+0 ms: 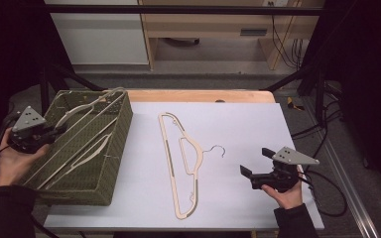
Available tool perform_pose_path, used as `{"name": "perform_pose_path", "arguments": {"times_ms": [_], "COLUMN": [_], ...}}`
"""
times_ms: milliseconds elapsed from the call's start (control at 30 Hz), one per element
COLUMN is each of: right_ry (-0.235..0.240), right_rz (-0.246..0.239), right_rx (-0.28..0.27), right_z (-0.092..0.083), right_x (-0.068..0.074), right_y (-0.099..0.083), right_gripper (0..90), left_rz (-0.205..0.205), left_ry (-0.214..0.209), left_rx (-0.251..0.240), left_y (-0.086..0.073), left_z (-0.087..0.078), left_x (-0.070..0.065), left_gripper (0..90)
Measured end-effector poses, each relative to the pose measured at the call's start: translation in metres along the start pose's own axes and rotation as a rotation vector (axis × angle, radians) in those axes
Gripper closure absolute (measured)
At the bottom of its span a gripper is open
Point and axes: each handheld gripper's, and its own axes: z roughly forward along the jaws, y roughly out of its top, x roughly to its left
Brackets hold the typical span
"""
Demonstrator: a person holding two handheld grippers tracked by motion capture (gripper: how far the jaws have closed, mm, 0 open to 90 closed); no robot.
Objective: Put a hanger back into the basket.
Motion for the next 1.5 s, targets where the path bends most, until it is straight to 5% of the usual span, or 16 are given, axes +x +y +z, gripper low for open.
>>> {"name": "perform_pose_path", "arguments": {"times_ms": [200,400,633,800,1000,1367,1500], "right_ry": [0.007,0.011,0.015,0.016,0.022,0.026,0.026], "right_rz": [-0.008,-0.005,-0.013,-0.009,-0.009,-0.012,-0.009], "right_rx": [0.007,0.009,0.014,0.016,0.022,0.024,0.016], "right_z": [0.001,0.002,0.003,0.004,0.006,0.007,0.006], "right_x": [0.000,0.001,0.001,0.003,0.004,0.006,0.005], "right_y": [0.000,-0.001,-0.001,-0.002,-0.002,-0.002,-0.002], "right_gripper": [2.6,2.6,2.6,2.6,2.6,2.6,2.6], "left_rz": [0.024,0.037,0.028,0.003,-0.018,0.047,0.029], "left_ry": [0.042,0.036,-0.026,-0.119,-0.173,-0.202,-0.191], "left_rx": [0.044,0.126,0.191,0.238,0.184,0.163,0.056], "left_y": [-0.020,-0.041,-0.051,-0.055,-0.053,-0.036,-0.023], "left_z": [0.015,0.035,0.046,0.048,0.043,0.036,0.021], "left_x": [-0.004,-0.010,-0.017,-0.020,-0.025,-0.038,-0.042], "left_gripper": [85.7,85.7,83.8,74.8,62.4,53.4,47.8]}}
